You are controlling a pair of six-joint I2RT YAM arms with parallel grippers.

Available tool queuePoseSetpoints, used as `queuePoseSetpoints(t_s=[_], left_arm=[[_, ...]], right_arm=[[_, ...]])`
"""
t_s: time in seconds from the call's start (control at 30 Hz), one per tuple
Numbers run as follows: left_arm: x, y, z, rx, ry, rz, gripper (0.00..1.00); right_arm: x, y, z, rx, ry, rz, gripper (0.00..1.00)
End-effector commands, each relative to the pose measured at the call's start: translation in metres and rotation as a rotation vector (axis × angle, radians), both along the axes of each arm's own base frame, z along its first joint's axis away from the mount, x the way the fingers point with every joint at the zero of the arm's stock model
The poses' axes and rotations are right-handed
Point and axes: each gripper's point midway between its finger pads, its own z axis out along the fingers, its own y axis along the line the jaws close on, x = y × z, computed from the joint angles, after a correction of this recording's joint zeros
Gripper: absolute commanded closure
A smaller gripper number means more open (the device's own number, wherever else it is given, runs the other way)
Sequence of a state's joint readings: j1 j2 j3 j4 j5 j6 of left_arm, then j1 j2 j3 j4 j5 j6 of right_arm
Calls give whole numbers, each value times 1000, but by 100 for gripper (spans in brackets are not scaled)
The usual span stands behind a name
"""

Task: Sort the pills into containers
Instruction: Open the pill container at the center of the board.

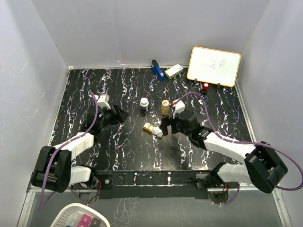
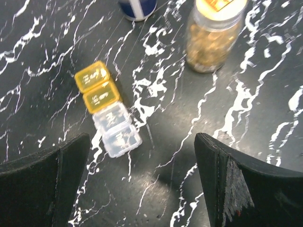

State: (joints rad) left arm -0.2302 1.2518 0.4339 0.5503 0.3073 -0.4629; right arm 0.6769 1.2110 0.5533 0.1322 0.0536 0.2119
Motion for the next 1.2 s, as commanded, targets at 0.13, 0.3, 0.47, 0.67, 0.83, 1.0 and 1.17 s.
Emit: queuePoseSetpoints(t_s=[0.13, 0.3, 0.47, 0.67, 0.83, 1.0, 1.17], left_arm=[[-17, -16, 4, -69, 23, -72, 37], [-18, -19, 5, -76, 20, -89, 39], [-17, -20, 8, -83, 11, -92, 38], [-17, -21, 4, -83, 19, -94, 38], [-14, -21, 5, -85, 23, -91, 38], [-12, -21, 7, -89, 19, -86, 38], [-12, -21, 5, -96, 25, -80, 38]], right_arm=[[-14, 28, -21, -1, 49, 78, 8], [-13, 42, -39, -26, 90, 114, 7], [-8, 51, -53, -52, 123, 128, 2], [-3, 56, -61, -69, 137, 134, 3], [-6, 55, -63, -80, 145, 138, 6], [-13, 53, -64, -107, 156, 142, 11], [-19, 47, -76, -173, 175, 120, 17]])
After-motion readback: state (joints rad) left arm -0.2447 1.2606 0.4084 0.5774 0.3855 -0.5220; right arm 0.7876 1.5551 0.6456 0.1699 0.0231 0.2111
